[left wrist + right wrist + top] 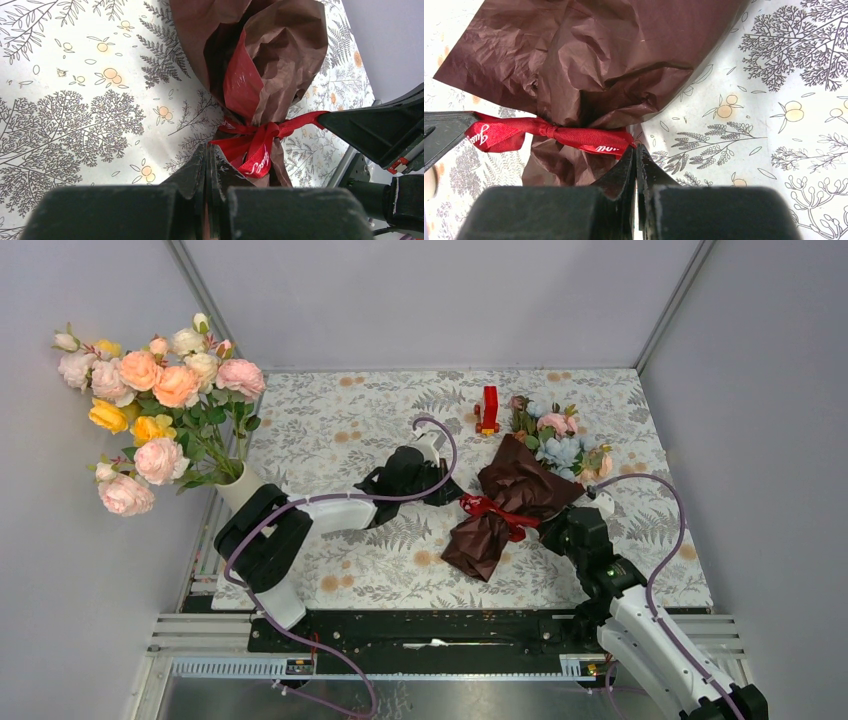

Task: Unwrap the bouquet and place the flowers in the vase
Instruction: Untie the ribbon from the wrapping paper.

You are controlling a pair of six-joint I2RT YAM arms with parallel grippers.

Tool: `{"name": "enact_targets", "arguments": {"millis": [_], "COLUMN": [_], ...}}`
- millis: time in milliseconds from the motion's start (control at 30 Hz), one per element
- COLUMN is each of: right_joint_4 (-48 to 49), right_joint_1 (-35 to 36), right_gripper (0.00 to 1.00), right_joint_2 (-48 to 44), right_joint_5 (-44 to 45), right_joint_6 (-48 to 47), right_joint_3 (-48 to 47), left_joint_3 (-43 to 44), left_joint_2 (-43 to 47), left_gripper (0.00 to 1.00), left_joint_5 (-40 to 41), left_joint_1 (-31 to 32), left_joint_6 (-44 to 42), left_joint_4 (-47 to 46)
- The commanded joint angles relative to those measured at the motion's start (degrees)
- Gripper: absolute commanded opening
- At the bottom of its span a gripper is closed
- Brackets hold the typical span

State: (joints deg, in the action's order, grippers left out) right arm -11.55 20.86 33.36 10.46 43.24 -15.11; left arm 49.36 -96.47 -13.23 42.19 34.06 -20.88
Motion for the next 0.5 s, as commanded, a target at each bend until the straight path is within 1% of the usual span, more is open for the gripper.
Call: {"name": "enact_targets", "arguments": {"millis": [0,200,467], "right_joint_4": [-0.77,-2.87,-6.94], "right_joint_1": [-0.21,-0.21,-0.21], "right_gripper": [0.0,0.0,0.0], "right_joint_2": [0.02,0.86,2.99], "right_joint_5": [3.47,5.7,9.67], "right_joint_6": [-1.35,-2.39,-5.46], "right_joint_3": [0.2,-0.88,-5.64], "left_joint_3": [-0.4,-1.15,-2.03], "left_joint_2": [2.57,2.97,3.85], "left_gripper": [0.0,0.0,0.0], "left_joint_5": [0.8,1.15,1.1], "left_joint_1": [-0.93,-2.18,-4.99], "left_joint_6": [-0.57,-0.75,-1.1], "left_joint_4": [-2.69,-2.67,-2.25]}}
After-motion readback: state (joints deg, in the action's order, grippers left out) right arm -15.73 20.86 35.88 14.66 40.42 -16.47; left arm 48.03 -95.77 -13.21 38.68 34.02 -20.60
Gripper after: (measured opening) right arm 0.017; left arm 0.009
